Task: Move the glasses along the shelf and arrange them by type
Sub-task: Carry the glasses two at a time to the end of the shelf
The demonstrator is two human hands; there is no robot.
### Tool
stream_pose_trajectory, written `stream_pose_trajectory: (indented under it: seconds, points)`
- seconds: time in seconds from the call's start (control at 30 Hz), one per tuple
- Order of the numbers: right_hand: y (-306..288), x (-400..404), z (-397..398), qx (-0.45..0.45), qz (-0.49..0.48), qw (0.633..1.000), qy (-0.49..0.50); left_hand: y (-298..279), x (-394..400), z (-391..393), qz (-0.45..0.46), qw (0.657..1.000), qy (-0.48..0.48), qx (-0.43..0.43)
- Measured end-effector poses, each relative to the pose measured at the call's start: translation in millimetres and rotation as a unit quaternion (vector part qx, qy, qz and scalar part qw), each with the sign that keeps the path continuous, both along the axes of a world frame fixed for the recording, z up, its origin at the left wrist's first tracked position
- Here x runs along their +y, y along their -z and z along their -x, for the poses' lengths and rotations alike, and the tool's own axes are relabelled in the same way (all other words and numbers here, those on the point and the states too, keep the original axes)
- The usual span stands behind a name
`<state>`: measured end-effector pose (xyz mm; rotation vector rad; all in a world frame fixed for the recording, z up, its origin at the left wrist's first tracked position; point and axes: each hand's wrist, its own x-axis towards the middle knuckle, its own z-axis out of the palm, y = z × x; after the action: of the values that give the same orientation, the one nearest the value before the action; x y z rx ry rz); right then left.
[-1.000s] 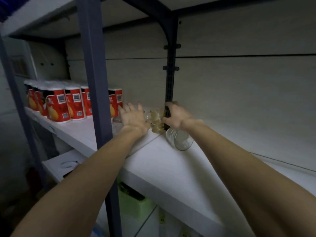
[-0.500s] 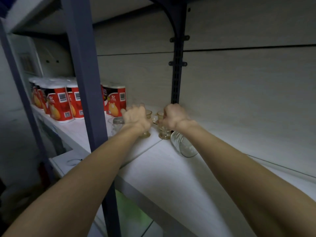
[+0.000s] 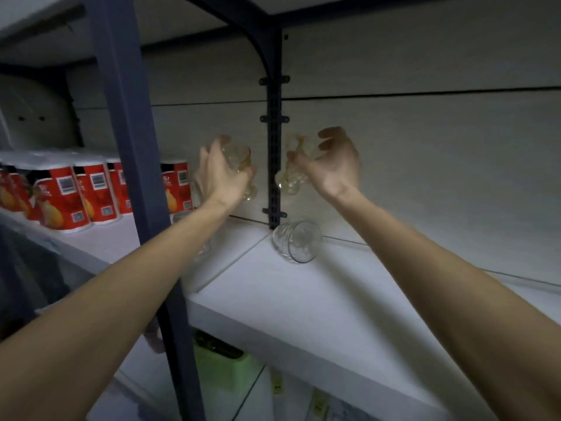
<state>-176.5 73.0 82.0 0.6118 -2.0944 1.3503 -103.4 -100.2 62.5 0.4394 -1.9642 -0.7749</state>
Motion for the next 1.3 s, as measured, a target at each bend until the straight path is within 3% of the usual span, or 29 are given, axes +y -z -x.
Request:
stream_pose_trajectory:
  seconds: [0.13, 0.37, 0.67, 0.87, 1.1, 1.3]
  points:
    - [-1, 67, -40, 0.031, 0.062, 0.996, 0.056, -8, 49, -17, 0.044, 0.988, 0.112, 0.101]
    - [19, 181, -126, 0.053, 0.183, 0.969, 0.158, 7, 179, -50, -0.035, 0.928, 0.318, 0.19]
    - [65, 357, -254, 0.086, 0.184, 0.953, 0.225, 50, 350, -136, -0.031, 0.88, 0.439, 0.177]
    - [110, 496, -355, 0.091, 0.156, 0.939, 0.291, 80, 502, -225, 0.018, 0.853, 0.486, 0.188]
    - [128, 654, -444, 0.066, 0.157, 0.903, 0.394, 99, 661, -291, 0.053, 0.809, 0.564, 0.157]
    - [124, 770, -481, 0.032, 0.222, 0.866, 0.446, 91, 768, -302, 0.052, 0.782, 0.611, 0.107]
